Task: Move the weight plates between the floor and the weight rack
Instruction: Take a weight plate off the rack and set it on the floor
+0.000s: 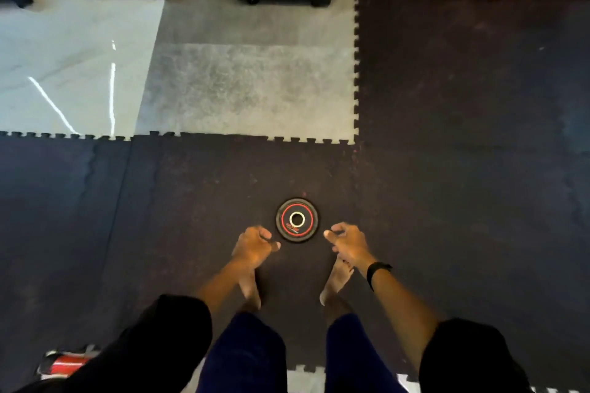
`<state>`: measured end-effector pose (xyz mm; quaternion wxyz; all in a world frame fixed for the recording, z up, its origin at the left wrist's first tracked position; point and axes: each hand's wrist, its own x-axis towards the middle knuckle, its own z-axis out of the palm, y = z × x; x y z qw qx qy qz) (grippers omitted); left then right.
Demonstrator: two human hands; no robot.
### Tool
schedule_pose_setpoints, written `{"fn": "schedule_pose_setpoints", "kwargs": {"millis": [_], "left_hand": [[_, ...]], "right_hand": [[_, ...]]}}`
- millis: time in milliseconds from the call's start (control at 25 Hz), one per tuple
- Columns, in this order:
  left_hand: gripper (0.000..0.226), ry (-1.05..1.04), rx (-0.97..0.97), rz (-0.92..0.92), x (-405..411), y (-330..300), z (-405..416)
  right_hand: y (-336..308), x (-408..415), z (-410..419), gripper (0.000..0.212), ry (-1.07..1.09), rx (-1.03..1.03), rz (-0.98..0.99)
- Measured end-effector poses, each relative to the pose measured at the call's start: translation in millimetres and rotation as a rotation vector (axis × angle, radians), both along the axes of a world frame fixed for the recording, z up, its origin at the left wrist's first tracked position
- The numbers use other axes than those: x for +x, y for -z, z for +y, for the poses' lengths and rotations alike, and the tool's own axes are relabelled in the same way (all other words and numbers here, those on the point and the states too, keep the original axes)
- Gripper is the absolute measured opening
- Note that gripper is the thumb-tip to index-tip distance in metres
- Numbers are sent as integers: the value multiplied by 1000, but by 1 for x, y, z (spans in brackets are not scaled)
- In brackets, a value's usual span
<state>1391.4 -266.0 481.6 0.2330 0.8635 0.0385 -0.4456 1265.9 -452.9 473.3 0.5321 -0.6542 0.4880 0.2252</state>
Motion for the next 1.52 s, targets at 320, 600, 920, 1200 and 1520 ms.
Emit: {"fn": "schedule_pose_setpoints", "kwargs": {"millis": [320,600,920,1200,1520], "left_hand": [[29,71,109,57,45,322,-13],[83,117,100,18,64,517,-36],[69,-241,82,-157,59,565,-56],[85,-284,120,-173,50,558,-77],[82,-539,73,5,77,553,-75]], "right_hand": [[297,29,-2,58,123,35,218],[503,55,17,83,112,-43,138],[559,52,31,70,333,-185,94],[552,67,29,69,442,-94,108],[554,76,23,69,498,-7,166]]}}
